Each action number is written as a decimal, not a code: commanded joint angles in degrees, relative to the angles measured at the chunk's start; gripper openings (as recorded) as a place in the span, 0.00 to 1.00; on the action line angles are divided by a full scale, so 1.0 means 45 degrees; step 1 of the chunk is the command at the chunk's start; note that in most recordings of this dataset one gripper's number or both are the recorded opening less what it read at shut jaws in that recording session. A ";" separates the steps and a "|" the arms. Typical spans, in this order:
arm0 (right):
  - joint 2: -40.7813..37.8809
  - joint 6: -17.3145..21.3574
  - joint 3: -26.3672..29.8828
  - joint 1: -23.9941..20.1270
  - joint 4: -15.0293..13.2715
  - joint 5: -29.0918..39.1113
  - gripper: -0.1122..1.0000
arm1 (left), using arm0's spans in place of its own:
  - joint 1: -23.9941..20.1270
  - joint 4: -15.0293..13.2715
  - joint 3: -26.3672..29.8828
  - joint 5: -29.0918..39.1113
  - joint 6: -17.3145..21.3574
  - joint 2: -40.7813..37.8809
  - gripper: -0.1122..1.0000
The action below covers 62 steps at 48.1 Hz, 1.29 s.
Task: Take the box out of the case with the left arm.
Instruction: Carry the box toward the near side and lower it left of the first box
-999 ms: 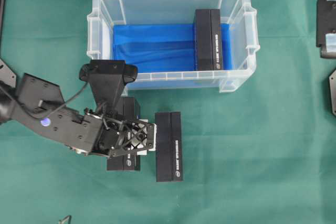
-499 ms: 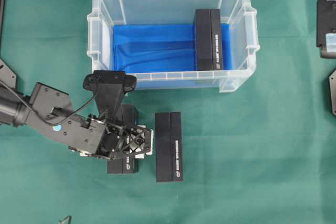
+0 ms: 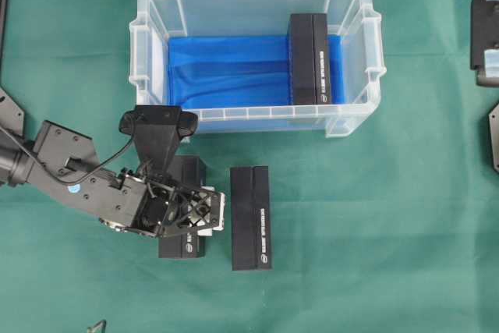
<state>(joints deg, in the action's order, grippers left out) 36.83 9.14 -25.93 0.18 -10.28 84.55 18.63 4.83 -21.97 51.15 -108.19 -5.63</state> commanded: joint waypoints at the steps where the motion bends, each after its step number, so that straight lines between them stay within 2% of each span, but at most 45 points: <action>1: 0.0039 0.0039 0.0117 0.0000 -0.0020 -0.0039 0.10 | 0.0137 -0.0039 0.0059 -0.0039 0.0020 0.0098 0.79; 4: 0.0039 0.0039 0.0117 -0.0020 -0.0020 -0.0039 0.10 | 0.0137 -0.0039 0.0039 -0.0039 0.0020 0.0117 0.89; 7: 0.0039 0.0059 0.0117 -0.0020 0.0000 -0.0039 0.10 | 0.0137 -0.0039 0.0039 -0.0039 0.0020 0.0117 0.92; 30: 0.0059 0.0059 0.0117 0.0000 0.0020 -0.0039 0.10 | 0.0117 -0.0039 0.0430 0.0547 0.0137 0.0977 0.91; 38: 0.0059 0.0059 0.0117 -0.0020 0.0020 -0.0020 0.10 | 0.0059 -0.0020 0.1074 0.1406 0.0313 0.1484 0.91; 51: 0.0039 0.0039 0.0117 -0.0020 0.0000 -0.0059 0.10 | -0.0371 0.0078 0.2461 0.3828 0.1035 0.2402 0.91; 62: 0.0059 0.0039 0.0137 -0.0020 0.0000 -0.0059 0.10 | -0.0469 0.0176 0.2871 0.4219 0.1152 0.2520 0.91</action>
<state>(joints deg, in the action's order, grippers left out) 37.00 9.23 -25.93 0.09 -10.28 84.55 16.70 5.36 -10.46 70.05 -103.10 4.39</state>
